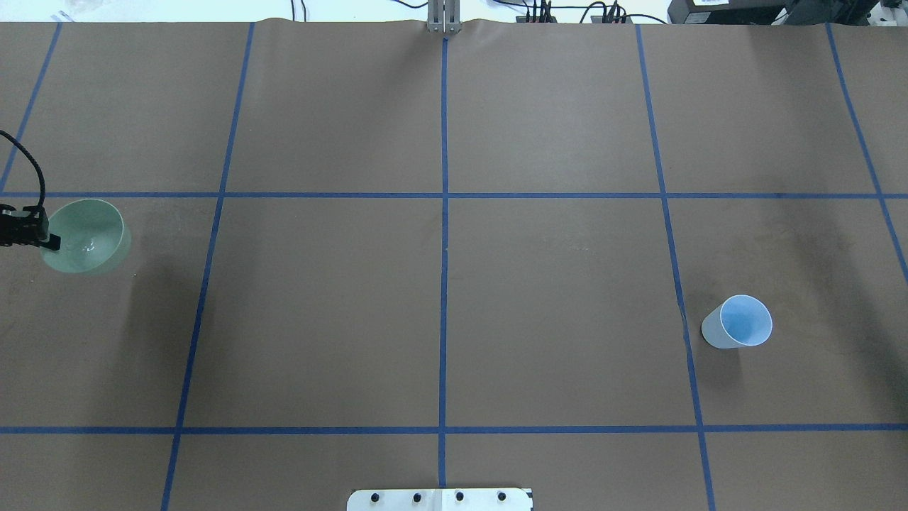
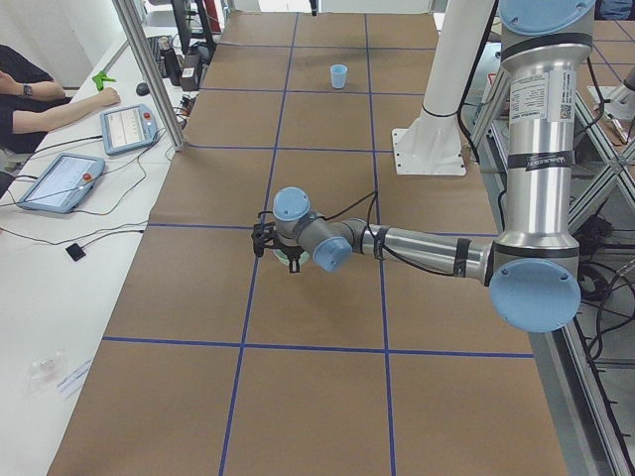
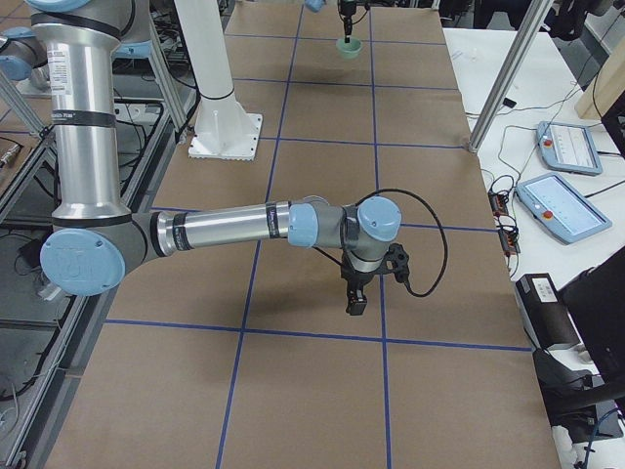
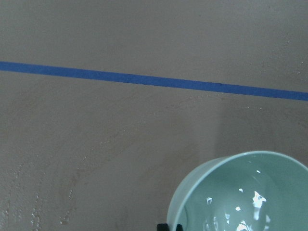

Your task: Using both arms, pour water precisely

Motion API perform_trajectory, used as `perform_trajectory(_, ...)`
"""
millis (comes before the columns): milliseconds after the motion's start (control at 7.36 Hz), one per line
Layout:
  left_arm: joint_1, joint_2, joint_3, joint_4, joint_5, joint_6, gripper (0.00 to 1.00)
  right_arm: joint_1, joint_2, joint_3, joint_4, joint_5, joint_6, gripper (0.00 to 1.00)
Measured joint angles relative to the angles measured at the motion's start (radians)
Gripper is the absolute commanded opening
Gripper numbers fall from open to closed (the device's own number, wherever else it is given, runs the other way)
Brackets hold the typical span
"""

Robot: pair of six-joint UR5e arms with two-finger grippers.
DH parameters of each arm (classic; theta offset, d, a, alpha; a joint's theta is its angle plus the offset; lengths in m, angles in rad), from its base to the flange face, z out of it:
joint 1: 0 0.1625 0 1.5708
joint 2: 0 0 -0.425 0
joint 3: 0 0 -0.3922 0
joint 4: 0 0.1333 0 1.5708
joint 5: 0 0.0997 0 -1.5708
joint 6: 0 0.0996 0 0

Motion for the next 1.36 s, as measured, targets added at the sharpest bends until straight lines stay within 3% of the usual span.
perform_trajectory(680,0.053,0.005,0.09,-0.055,0.001,-0.039,0.0,0.0,0.01,0.003,0.0,0.0,0.006,1.0)
perform_trajectory(816,0.054,0.005,0.113,-0.069,0.001,-0.038,0.09,0.0,0.011,0.004,0.0,0.0,0.007,1.0)
perform_trajectory(952,0.055,0.006,0.131,-0.083,0.001,-0.037,0.59,-0.001,0.012,0.004,0.0,0.0,0.005,1.0)
perform_trajectory(1088,0.056,0.007,0.139,-0.09,0.001,-0.037,1.0,-0.001,0.013,0.005,0.0,0.0,0.003,1.0)
perform_trajectory(1360,0.056,0.009,0.141,-0.1,0.016,-0.037,1.0,-0.001,0.014,0.007,0.0,-0.001,0.002,1.0)
